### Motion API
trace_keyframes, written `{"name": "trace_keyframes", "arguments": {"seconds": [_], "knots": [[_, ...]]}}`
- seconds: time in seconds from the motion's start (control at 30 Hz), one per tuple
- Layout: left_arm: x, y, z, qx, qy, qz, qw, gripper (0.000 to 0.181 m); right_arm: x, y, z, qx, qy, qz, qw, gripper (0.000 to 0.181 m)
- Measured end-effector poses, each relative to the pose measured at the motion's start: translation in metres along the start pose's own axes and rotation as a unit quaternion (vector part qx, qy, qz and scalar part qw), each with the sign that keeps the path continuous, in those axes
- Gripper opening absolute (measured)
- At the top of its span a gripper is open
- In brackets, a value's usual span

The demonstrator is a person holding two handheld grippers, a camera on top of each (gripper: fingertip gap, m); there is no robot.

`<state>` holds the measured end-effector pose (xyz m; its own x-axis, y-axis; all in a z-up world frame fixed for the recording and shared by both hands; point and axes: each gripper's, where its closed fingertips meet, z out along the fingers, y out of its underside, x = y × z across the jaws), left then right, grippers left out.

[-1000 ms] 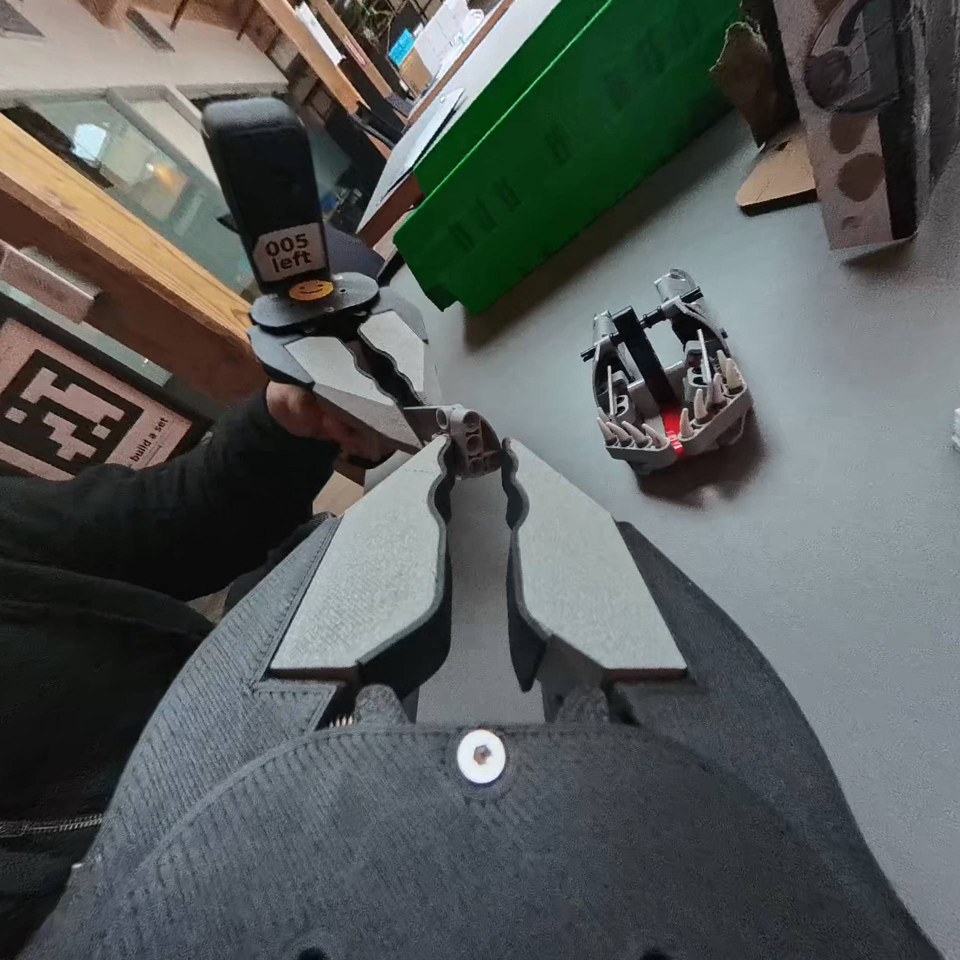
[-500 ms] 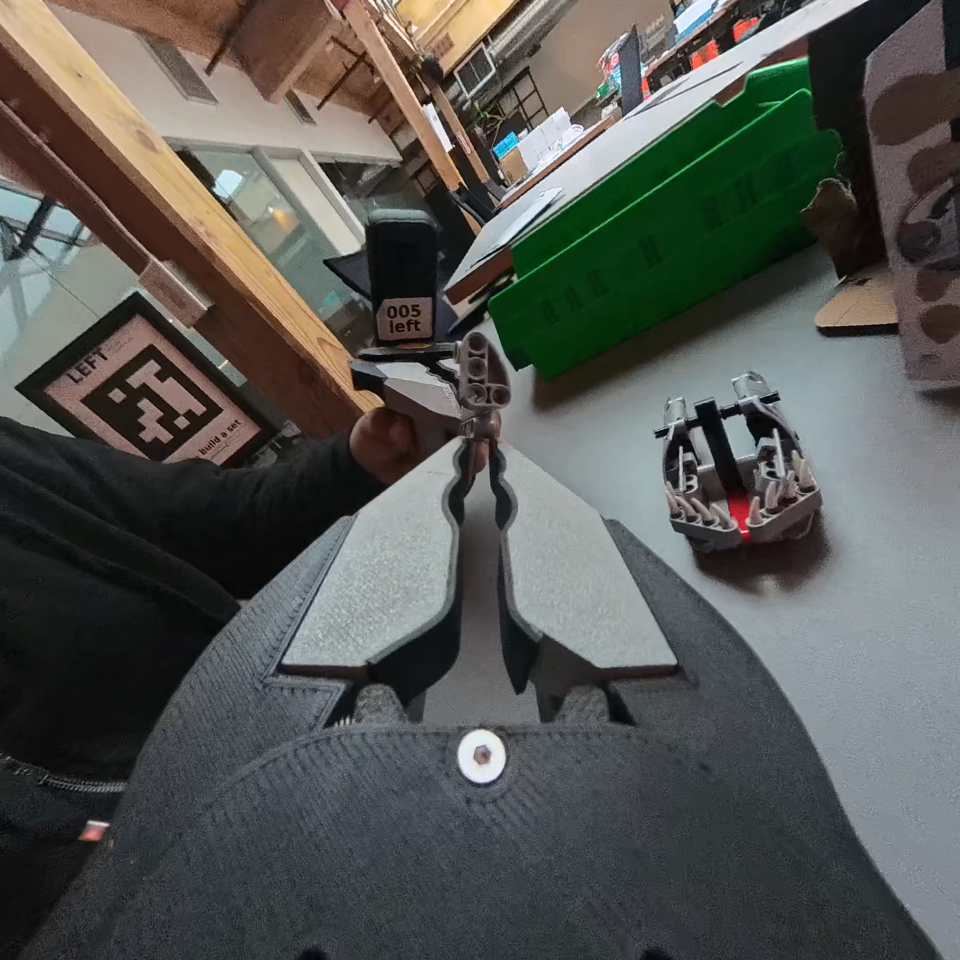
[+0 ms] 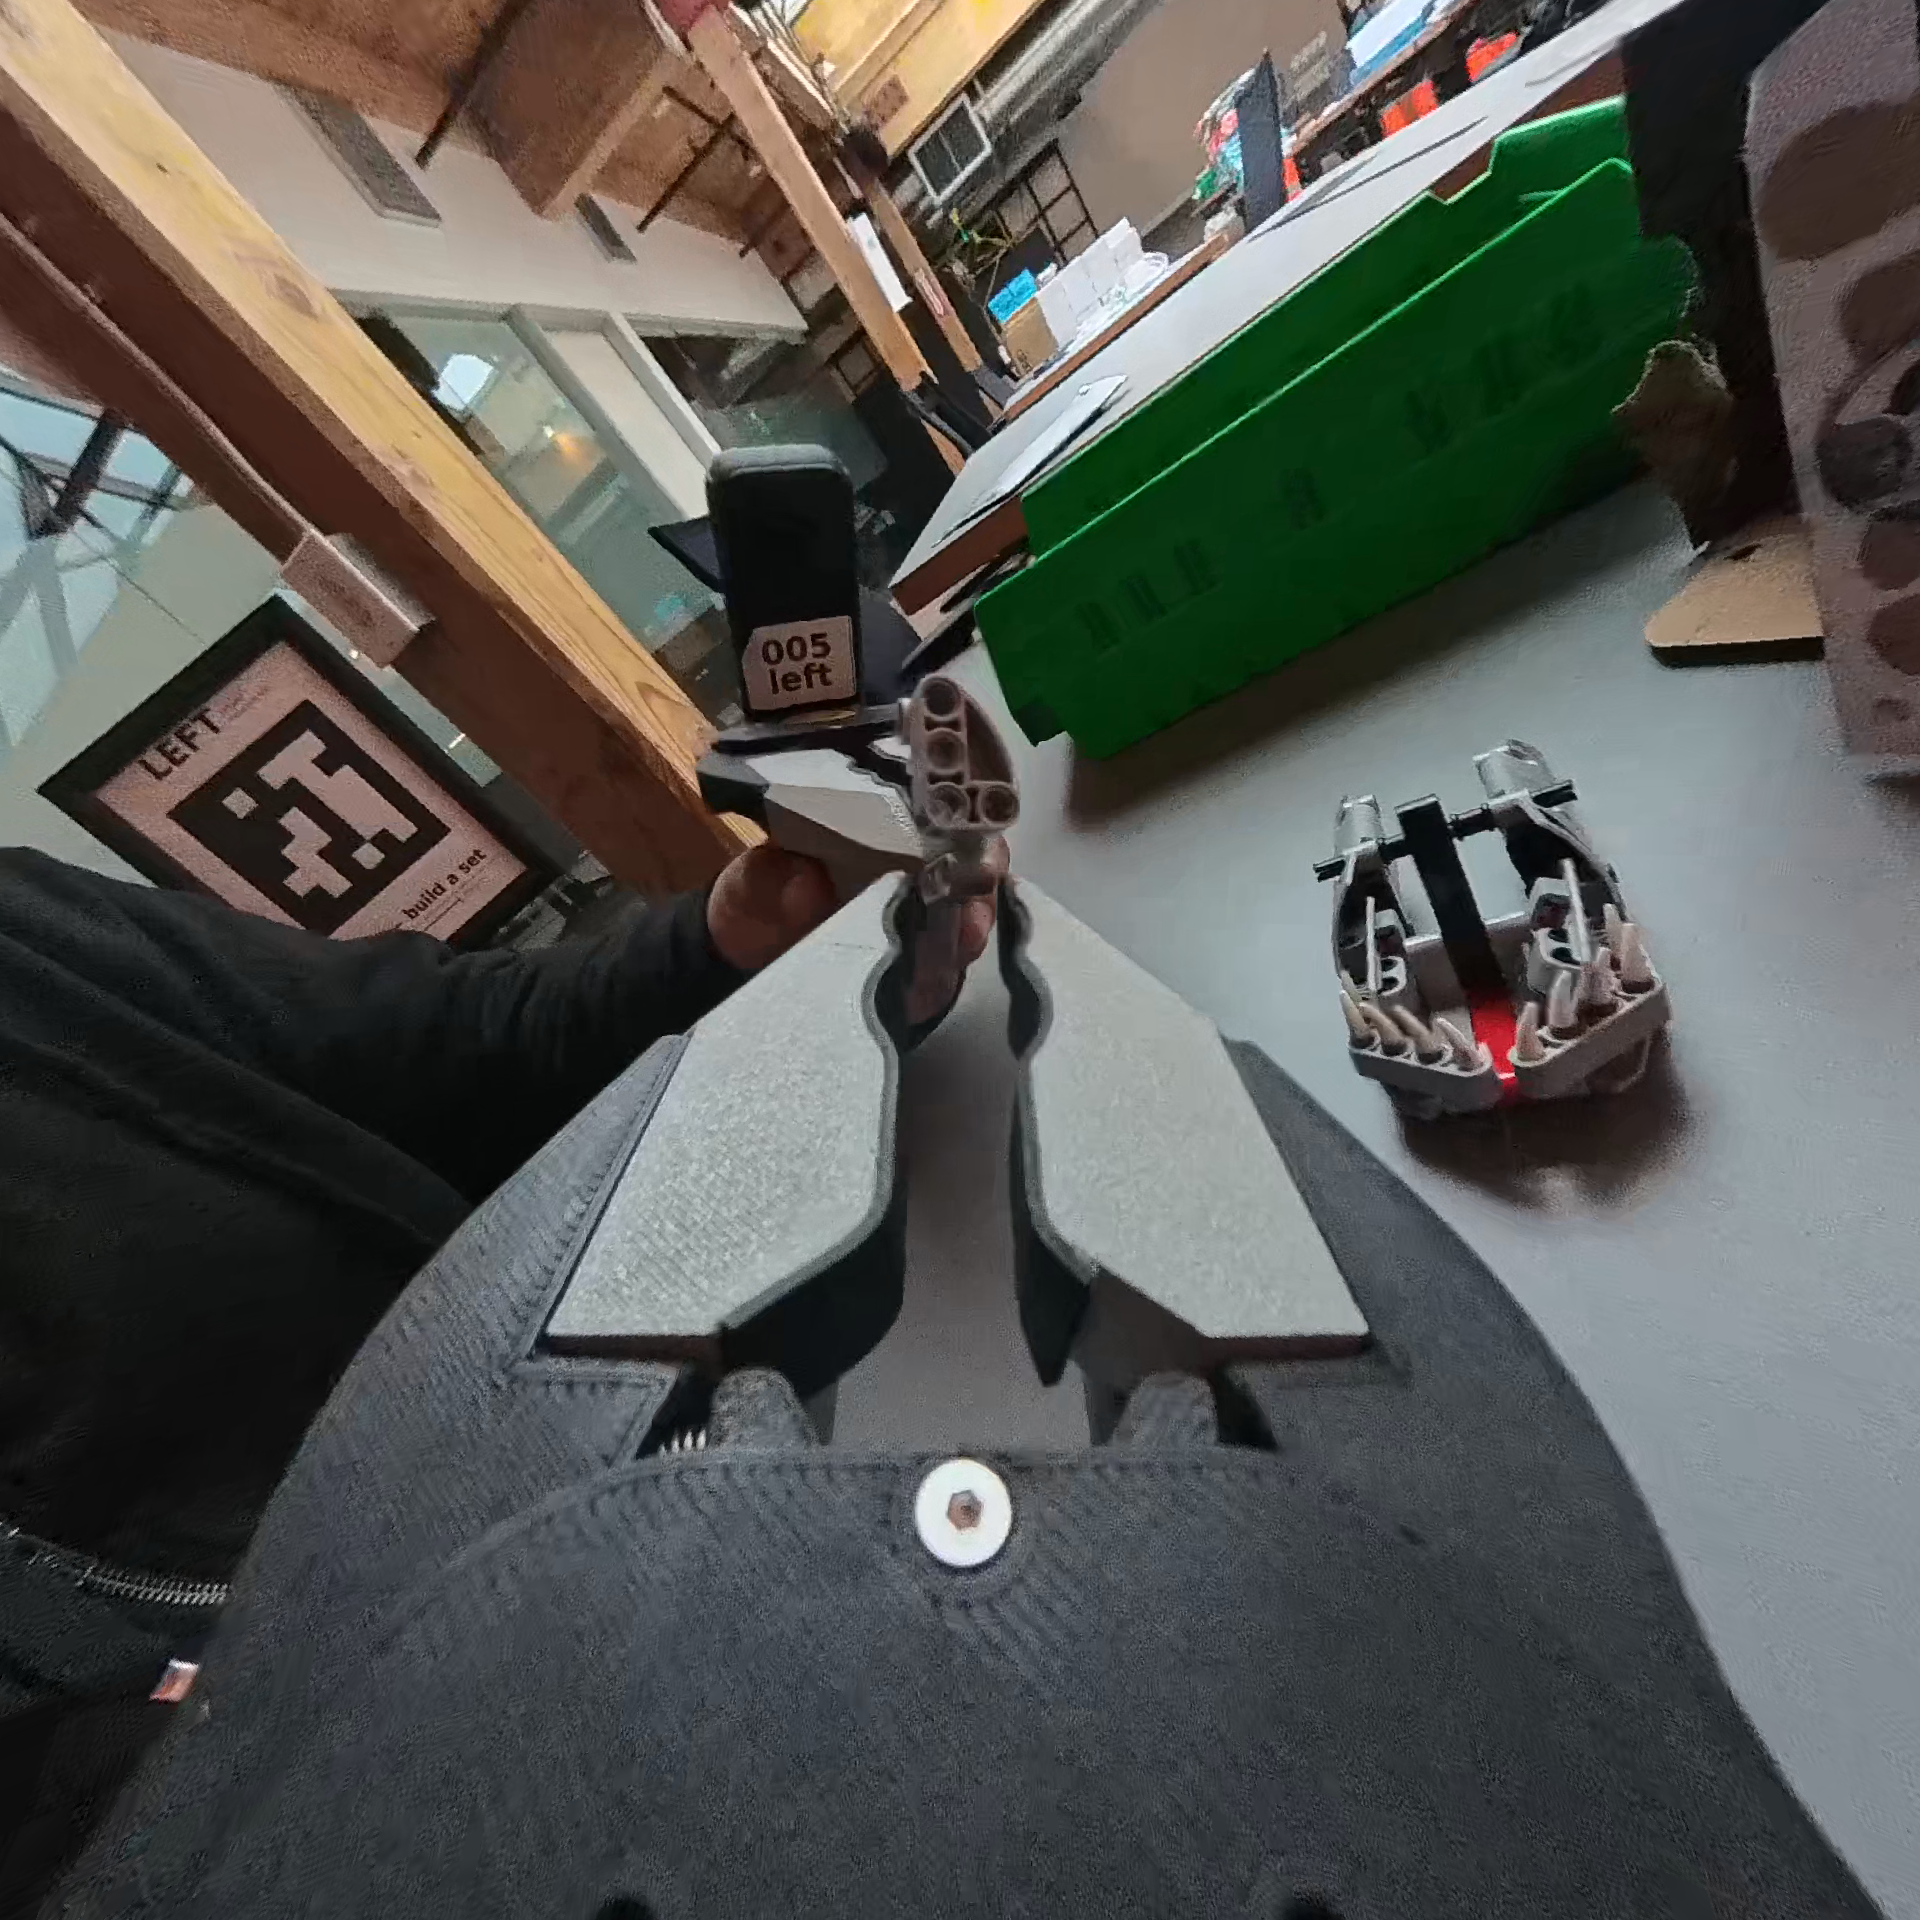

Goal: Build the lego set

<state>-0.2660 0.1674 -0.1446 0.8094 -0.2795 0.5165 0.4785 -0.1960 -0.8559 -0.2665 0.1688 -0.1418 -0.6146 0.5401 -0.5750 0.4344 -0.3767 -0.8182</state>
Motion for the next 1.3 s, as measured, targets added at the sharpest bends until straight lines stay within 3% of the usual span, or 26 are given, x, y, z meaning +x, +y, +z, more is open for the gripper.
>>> {"name": "trace_keyframes", "arguments": {"seconds": [0.23, 0.47, 0.67, 0.8, 0.87, 1.1, 1.3], "knots": [[0.003, 0.002, 0.0, -0.035, 0.004, 0.024, 0.999, 0.003, -0.008, 0.002, 0.001, -0.02, 0.015, -0.075, 0.997, 0.004], [0.006, 0.004, -0.003, -0.132, -0.044, 0.188, 0.972, 0.009, -0.007, 0.013, 0.004, -0.067, 0.055, -0.145, 0.986, 0.004], [0.014, 0.005, -0.002, -0.158, -0.008, 0.182, 0.97, 0.005, -0.011, 0.017, 0.005, -0.08, 0.05, -0.152, 0.984, 0.004], [0.003, -0.008, 0.002, -0.084, -0.039, 0.1, 0.991, 0.003, 0.002, 0.009, 0.0, -0.058, 0.106, -0.182, 0.976, 0.006], [0.003, -0.009, 0.004, -0.047, -0.017, 0.047, 0.998, 0.004, 0.0, 0.01, 0.0, -0.058, 0.108, -0.194, 0.973, 0.0], [0.007, -0.022, -0.002, 0.035, 0.039, -0.031, 0.998, 0.003, -0.017, -0.005, -0.005, 0.003, 0.02, -0.11, 0.994, 0.008], [0.015, -0.02, 0.004, 0.044, 0.057, -0.031, 0.997, 0.003, -0.013, -0.01, -0.005, 0.021, 0.017, -0.083, 0.996, 0.006]]}}
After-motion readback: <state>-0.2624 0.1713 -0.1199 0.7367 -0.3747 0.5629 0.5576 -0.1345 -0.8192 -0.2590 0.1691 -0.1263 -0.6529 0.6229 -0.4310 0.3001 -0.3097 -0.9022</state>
